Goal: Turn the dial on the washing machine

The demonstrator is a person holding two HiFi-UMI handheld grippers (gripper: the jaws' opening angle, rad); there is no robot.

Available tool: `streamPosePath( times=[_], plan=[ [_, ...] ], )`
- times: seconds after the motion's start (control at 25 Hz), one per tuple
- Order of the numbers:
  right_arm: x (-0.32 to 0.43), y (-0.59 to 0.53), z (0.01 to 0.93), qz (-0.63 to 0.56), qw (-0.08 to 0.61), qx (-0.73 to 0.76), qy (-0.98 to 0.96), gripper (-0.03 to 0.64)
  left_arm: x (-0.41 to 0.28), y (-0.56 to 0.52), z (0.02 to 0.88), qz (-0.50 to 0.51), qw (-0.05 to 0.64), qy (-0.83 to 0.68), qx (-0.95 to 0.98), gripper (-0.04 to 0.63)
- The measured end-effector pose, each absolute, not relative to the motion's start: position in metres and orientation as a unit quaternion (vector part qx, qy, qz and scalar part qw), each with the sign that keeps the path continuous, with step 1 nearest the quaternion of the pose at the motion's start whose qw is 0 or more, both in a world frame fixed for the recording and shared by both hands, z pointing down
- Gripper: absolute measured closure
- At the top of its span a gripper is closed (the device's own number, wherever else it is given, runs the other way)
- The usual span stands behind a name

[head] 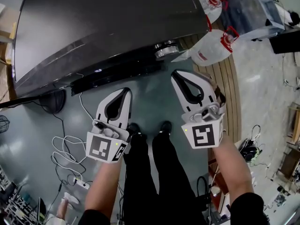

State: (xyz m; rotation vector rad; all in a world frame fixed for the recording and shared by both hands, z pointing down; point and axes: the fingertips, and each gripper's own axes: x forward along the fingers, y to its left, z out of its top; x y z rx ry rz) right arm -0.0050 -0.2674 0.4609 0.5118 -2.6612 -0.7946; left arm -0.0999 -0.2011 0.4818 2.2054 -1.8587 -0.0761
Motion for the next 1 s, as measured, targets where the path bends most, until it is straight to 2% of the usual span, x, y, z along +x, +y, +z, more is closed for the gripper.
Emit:
streamPosePath(
  times=[0.08, 0.16, 0.32, 0.6, 1.0],
  plan=[
    [-0.004, -0.267, 0.466, -0.292, 0.171, 0.184, -0.923, 0.572, -0.096, -0.199, 0.484, -0.027, 0.131, -0.637, 0.759, 0.58],
    [-0.003, -0.268, 0.469, -0.31, 0.189, 0.187, -0.913, 0.489, -0.091, -0.197, 0.486, -0.028, 0.135, -0.634, 0.761, 0.58],
    [-0.008, -0.271, 0.468, -0.343, 0.217, 0.178, -0.896, 0.432, -0.084, -0.197, 0.488, -0.033, 0.138, -0.629, 0.764, 0.58],
    [-0.013, -0.281, 0.465, -0.39, 0.238, 0.176, -0.872, 0.365, -0.078, -0.196, 0.488, -0.039, 0.145, -0.626, 0.765, 0.58],
    [-0.03, -0.286, 0.472, -0.496, 0.268, 0.165, -0.809, 0.334, -0.078, -0.191, 0.495, -0.045, 0.162, -0.625, 0.762, 0.58]
  ],
)
